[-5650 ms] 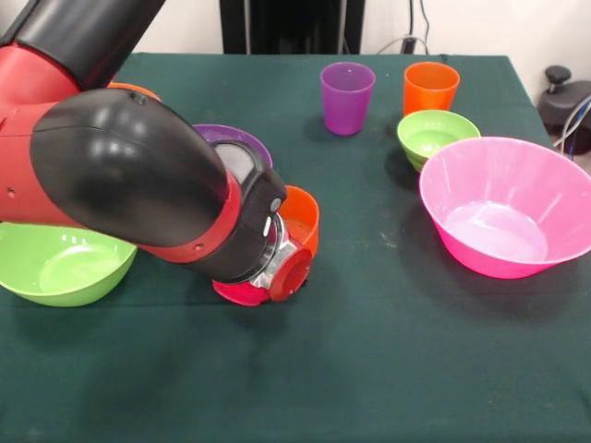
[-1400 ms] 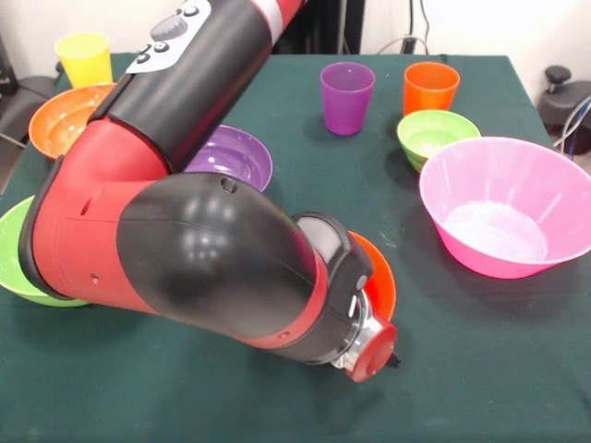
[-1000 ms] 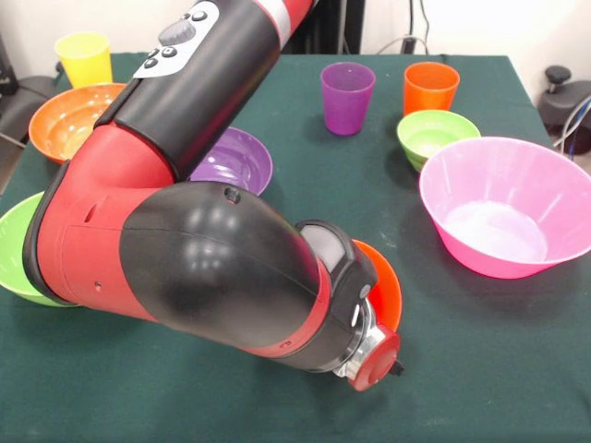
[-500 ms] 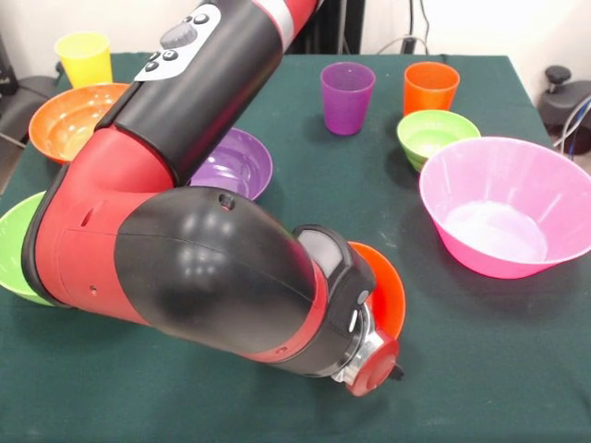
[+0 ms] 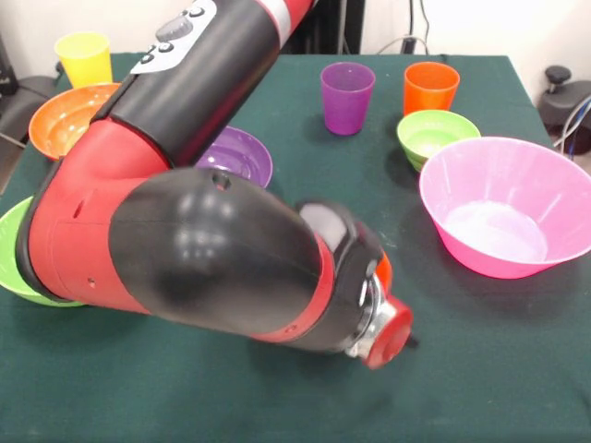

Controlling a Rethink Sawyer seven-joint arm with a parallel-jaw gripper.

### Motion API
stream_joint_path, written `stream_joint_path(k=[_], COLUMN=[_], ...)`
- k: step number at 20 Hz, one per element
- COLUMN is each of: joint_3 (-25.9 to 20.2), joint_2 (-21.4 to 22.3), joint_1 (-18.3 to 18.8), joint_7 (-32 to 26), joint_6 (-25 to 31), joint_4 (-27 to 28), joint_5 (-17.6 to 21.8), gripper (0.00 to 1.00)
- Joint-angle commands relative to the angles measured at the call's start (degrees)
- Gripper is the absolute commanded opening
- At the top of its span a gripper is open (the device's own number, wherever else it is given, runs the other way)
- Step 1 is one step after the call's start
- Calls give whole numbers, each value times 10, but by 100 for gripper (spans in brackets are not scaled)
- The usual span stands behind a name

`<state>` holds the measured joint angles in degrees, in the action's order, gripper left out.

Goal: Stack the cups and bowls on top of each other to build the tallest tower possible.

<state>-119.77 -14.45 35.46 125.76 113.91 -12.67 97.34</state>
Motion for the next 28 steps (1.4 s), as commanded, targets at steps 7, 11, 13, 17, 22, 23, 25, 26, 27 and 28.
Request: stream_joint_path(k=[7, 11, 13, 17, 22, 23, 25, 26, 27, 28], joint_3=[150, 181, 191, 209, 228, 229, 242, 250, 259, 270], joint_2=[69, 74, 74, 71, 75, 76, 79, 81, 83, 85], joint_1=[18, 20, 15, 8, 7, 6, 7, 9, 11, 16], joint_7=[5, 29, 30, 35, 33, 30, 25, 25, 22, 22], joint_6=[120, 110, 103, 93, 91, 91, 85, 83, 77, 71], joint_4=[-61, -81, -75, -67, -64, -62, -65, -68, -71, -82], joint_5=[-125, -169, -178, -196, -214, -214, -217, -220, -221, -228], gripper=[100, 100, 100, 100, 100, 100, 100, 100, 100, 100])
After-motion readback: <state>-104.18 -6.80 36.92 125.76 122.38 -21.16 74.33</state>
